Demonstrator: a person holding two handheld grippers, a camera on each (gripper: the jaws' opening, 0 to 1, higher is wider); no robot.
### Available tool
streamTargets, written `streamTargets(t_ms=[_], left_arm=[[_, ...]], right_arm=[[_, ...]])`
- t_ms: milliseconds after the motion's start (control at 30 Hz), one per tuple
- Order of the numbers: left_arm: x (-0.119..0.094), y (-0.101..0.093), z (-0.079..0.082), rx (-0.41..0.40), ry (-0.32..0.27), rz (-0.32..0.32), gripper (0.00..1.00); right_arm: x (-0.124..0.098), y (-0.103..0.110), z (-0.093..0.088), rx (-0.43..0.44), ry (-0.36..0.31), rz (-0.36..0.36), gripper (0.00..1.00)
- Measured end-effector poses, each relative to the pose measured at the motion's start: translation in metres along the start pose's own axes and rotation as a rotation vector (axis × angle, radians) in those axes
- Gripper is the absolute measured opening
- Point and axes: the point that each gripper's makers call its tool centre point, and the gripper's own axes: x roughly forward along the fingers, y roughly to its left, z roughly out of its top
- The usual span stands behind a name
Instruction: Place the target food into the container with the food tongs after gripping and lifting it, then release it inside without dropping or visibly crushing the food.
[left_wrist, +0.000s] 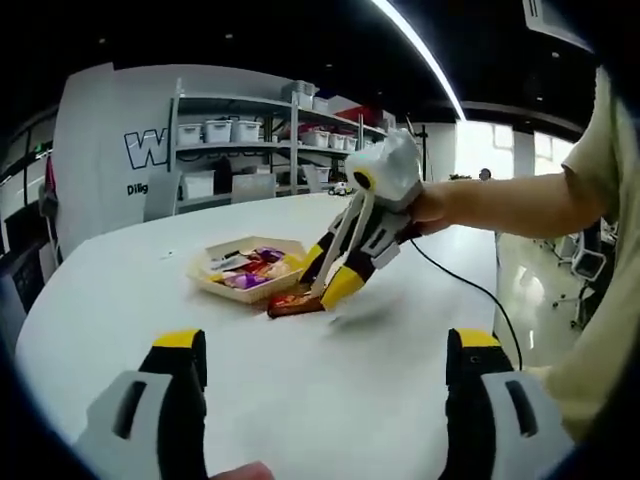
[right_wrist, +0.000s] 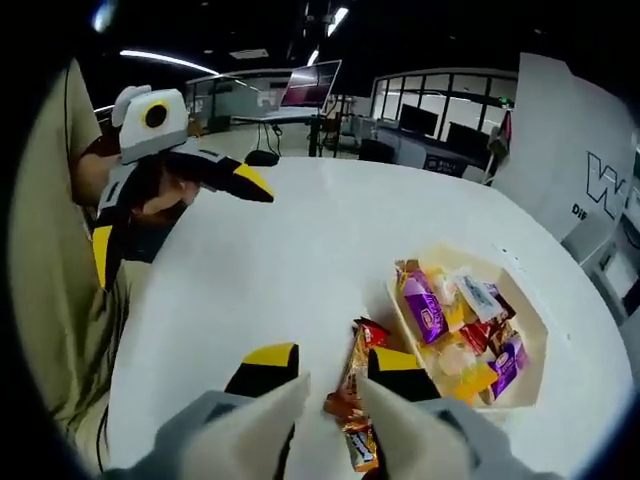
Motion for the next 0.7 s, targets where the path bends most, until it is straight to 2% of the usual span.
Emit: streamTargets(t_ms=[167, 433, 700], left_arm=[[0.000, -0.001, 0.000, -0.002, -0.002, -0.001, 0.97], [-0.003, 0.001, -0.003, -0.012, -0.002, 0.007, 0.97], [-0.003, 0.001, -0.005, -0.013, -0.002, 0.007, 0.97]], right_arm=[[0.005, -0.018, -0.002, 0.028, 0.012, -0.085, 0.23], [0.014, -0.021, 0.001, 0.110, 0.016, -0.104, 0.24], [0.022, -0.024, -0.002, 0.139, 0.038, -0.136, 0.24]])
